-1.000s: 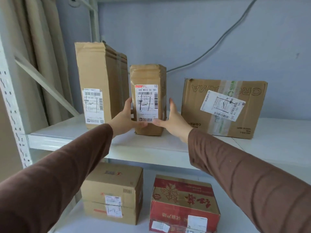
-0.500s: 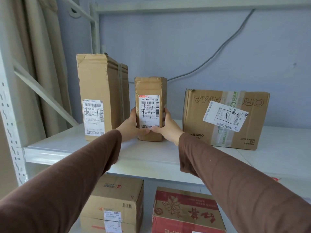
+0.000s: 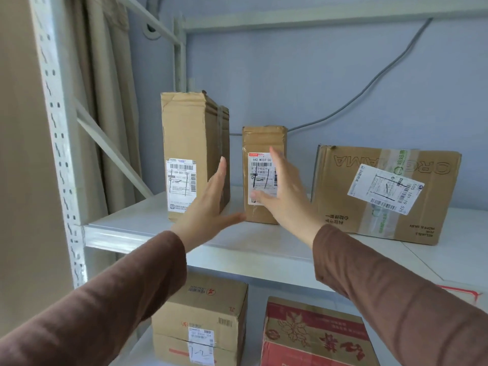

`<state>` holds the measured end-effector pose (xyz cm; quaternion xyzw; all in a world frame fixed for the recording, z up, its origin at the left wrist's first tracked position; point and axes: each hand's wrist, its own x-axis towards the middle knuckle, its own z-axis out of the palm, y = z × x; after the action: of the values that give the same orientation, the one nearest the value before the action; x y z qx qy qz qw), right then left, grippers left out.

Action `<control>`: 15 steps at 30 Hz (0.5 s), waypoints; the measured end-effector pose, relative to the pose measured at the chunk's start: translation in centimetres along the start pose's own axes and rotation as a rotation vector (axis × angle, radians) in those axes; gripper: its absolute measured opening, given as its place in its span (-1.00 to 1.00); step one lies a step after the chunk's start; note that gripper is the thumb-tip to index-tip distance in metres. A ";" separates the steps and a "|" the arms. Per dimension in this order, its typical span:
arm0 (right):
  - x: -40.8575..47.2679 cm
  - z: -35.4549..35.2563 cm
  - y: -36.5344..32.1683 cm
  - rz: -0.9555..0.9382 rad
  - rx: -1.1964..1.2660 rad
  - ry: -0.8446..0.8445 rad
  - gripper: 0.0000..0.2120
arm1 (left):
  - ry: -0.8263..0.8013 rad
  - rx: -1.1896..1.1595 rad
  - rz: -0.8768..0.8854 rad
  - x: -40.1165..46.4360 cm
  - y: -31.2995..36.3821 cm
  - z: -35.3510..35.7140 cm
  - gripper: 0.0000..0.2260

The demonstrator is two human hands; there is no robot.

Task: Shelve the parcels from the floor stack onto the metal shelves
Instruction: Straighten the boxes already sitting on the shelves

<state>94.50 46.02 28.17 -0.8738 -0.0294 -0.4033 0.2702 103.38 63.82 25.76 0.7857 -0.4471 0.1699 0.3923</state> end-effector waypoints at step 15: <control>4.3 11.5 -2.9 0.286 0.208 -0.328 0.09 | 0.096 -0.224 -0.254 0.5 -11.3 -6.8 0.07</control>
<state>104.54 53.50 26.52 -0.8903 0.0099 -0.2083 0.4048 113.63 72.11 25.14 0.7781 -0.3413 0.1054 0.5166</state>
